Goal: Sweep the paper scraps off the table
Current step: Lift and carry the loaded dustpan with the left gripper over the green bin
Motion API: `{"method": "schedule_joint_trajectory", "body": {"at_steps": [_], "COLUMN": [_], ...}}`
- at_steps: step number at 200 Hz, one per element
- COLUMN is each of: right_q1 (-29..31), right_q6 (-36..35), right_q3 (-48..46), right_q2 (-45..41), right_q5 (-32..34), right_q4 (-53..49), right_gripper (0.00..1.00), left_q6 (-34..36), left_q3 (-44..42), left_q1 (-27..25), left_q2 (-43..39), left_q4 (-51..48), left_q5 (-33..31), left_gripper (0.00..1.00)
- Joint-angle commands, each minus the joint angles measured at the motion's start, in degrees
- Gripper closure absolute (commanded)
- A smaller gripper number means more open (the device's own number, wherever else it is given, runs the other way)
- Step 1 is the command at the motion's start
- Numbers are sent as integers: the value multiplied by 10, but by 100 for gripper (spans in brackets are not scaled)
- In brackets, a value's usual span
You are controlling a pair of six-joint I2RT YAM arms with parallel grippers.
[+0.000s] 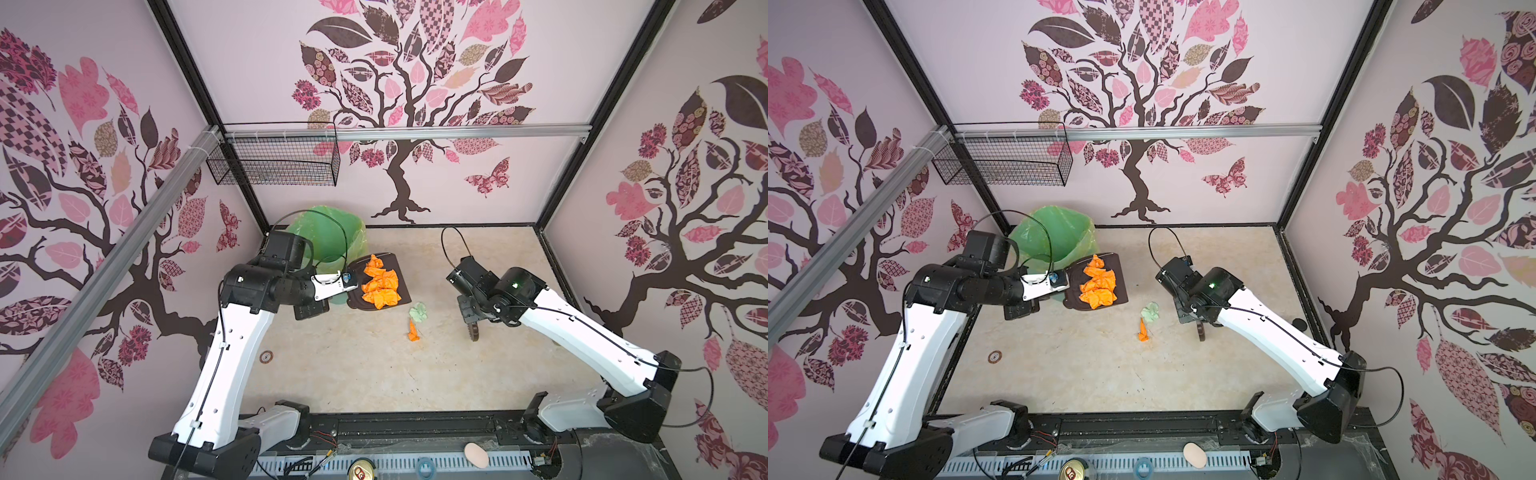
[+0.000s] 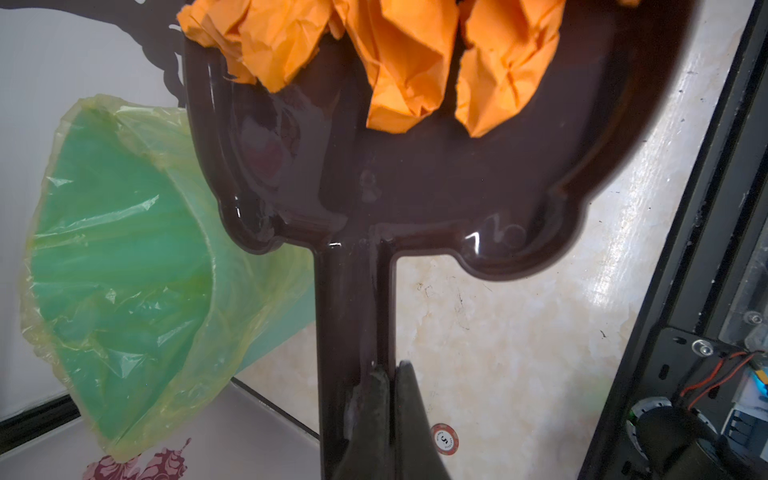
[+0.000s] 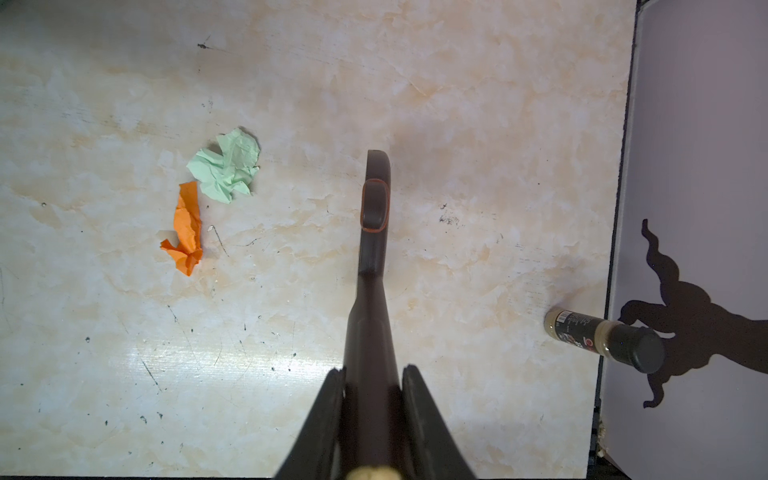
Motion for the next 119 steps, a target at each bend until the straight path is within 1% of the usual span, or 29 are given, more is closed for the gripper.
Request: {"method": "schedule_joint_trajectory", "body": {"at_steps": [1, 21, 52, 90, 119], "right_q1": [-5, -6, -8, -10, -12], "right_q6": [-9, -12, -15, -20, -23], "right_q3": [3, -5, -11, -13, -20], "right_q2": [-22, -19, -17, -17, -19], "right_q5": [4, -1, -3, -5, -8], "right_q4": [8, 15, 22, 21, 28], "right_gripper": [100, 100, 100, 100, 100], "left_q6": [53, 81, 111, 140, 155], "left_q3": [71, 133, 230, 342, 450], "left_q1": [44, 93, 149, 200, 228], "left_q2": [30, 76, 146, 244, 326], "left_q4": [-49, -78, -98, -126, -148], "left_q5": [40, 54, 56, 36, 12], "left_gripper": [100, 100, 100, 100, 100]}}
